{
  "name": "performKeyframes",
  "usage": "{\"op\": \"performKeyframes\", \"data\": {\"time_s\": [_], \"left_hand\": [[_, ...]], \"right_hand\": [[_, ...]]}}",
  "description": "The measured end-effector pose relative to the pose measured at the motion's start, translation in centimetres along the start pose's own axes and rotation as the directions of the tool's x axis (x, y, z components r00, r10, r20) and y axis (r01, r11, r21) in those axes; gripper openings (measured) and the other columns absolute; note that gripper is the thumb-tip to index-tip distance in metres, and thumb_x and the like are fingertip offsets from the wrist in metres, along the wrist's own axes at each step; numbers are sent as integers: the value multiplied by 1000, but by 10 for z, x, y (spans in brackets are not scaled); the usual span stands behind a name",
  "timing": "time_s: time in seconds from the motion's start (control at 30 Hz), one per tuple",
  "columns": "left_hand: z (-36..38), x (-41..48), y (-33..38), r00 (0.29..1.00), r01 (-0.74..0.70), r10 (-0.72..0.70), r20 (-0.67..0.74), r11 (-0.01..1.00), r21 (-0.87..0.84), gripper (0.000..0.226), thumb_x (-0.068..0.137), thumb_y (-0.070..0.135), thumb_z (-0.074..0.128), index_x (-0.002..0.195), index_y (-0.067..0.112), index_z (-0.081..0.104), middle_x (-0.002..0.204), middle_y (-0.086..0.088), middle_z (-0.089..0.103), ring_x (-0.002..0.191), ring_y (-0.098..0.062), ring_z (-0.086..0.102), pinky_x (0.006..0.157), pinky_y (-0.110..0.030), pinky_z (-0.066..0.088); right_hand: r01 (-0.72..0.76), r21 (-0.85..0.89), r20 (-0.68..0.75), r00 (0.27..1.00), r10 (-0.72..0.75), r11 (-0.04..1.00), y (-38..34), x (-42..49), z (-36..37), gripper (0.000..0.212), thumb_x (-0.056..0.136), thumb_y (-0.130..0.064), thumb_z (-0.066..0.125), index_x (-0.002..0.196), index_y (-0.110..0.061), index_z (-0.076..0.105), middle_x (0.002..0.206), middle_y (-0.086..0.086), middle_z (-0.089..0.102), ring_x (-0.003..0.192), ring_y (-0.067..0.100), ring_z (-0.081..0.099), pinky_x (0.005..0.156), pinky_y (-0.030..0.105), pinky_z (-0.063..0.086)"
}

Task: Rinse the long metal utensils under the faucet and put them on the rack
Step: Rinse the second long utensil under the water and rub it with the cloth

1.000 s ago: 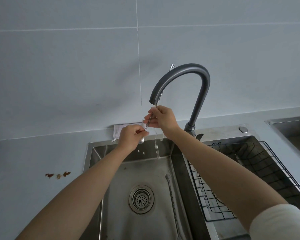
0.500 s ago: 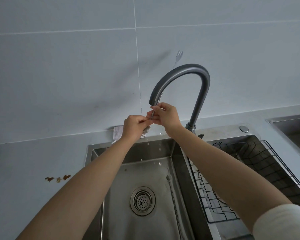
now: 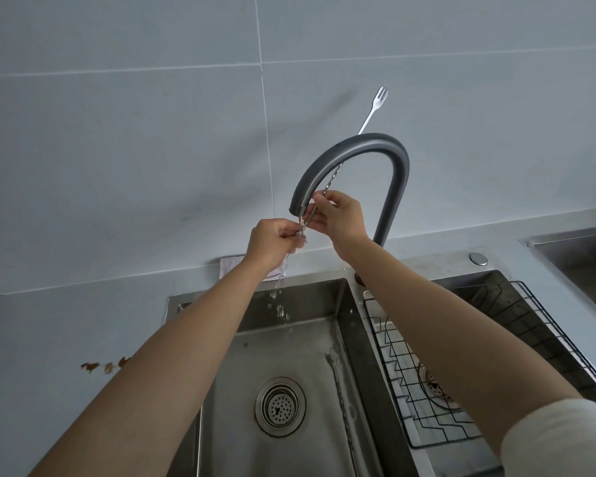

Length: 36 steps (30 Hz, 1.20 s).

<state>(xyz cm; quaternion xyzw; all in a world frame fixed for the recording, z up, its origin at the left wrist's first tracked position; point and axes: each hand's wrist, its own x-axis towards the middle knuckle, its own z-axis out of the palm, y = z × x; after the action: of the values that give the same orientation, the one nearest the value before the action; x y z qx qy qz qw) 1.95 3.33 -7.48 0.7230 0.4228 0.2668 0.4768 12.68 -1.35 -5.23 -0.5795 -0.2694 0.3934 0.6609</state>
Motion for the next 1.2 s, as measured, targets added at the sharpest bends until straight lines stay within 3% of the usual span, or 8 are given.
{"op": "performKeyframes", "data": {"time_s": [0.13,0.23,0.43,0.6,0.73,0.93,1.03,1.2], "left_hand": [[3,2,0,996,-82,76,37,976,200,19,89,10,56,98,-5,64,99,-22,69,77,-28,66,71,-26,51],[2,3,0,992,-130,119,52,929,346,26,93,20,51,95,-4,62,95,-22,69,79,-33,68,77,-32,53],[3,-2,-2,976,-200,203,74,718,666,42,96,36,35,109,3,58,98,-18,69,87,-34,64,78,-36,50],[3,0,-3,985,-171,153,75,887,429,25,92,19,52,96,-4,62,95,-21,70,73,-24,60,69,-22,42],[4,0,-4,991,-133,125,44,936,326,15,85,8,62,90,-6,64,88,-20,70,67,-20,56,66,-21,40],[6,-2,-5,988,-76,29,155,948,308,27,95,19,45,78,3,58,69,-10,61,48,-11,53,59,-23,47],[6,-2,-5,986,-27,-19,165,960,277,26,97,22,41,81,6,55,70,-11,61,49,-13,55,58,-20,47],[6,0,-5,972,132,-126,198,991,-20,29,97,18,42,98,-5,60,85,-17,64,60,-17,60,65,-24,51]], "right_hand": [[3,-40,-5,1000,-3,999,1,2,0,14,96,-5,45,99,-1,58,67,8,61,47,4,63,60,20,58],[-14,-20,0,1000,14,1000,3,0,0,13,96,-4,45,98,-1,58,69,9,61,46,4,63,56,18,57],[-22,-12,-3,1000,22,1000,3,0,2,14,96,-4,45,97,-1,58,70,9,62,50,8,64,55,17,57],[-13,-29,-9,1000,13,999,1,4,-1,14,96,-6,45,99,-2,58,68,8,61,47,4,63,59,18,57],[-12,-14,-21,1000,11,1000,0,6,-4,13,97,-6,44,97,-4,57,70,8,61,48,4,65,60,18,57],[-27,-59,-26,999,26,998,7,4,-6,15,97,-9,43,100,-4,57,72,6,63,49,4,65,57,15,56],[-39,-44,-20,999,38,998,11,3,-6,17,98,-9,41,100,-4,57,72,6,62,58,9,65,59,16,56],[-27,27,32,999,26,999,13,5,-4,21,99,-7,37,91,-5,56,75,11,61,68,19,65,63,20,58]]}}
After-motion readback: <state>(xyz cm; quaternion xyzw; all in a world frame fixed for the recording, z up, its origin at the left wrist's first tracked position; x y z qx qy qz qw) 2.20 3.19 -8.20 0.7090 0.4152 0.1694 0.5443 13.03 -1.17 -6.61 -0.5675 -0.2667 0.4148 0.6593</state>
